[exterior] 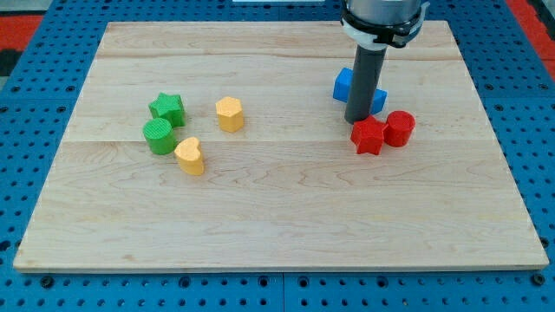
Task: Push the green star along with the green circle down a bit
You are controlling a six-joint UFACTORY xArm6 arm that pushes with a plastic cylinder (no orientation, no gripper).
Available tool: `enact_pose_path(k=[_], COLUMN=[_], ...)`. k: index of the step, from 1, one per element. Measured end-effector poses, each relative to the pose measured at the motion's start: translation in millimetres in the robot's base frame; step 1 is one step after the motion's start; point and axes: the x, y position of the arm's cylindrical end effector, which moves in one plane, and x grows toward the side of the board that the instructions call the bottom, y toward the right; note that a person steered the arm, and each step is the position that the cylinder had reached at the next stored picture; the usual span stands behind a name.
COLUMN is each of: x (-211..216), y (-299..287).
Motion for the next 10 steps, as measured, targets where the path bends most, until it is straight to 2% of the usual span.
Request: enact_pose_path(k=[1, 2, 5, 7, 10], x=[-9.5, -28.0, -88.8, -85.0, -40.0], y=[-3.3, -32.8, -171.0, -245.9, -261.3])
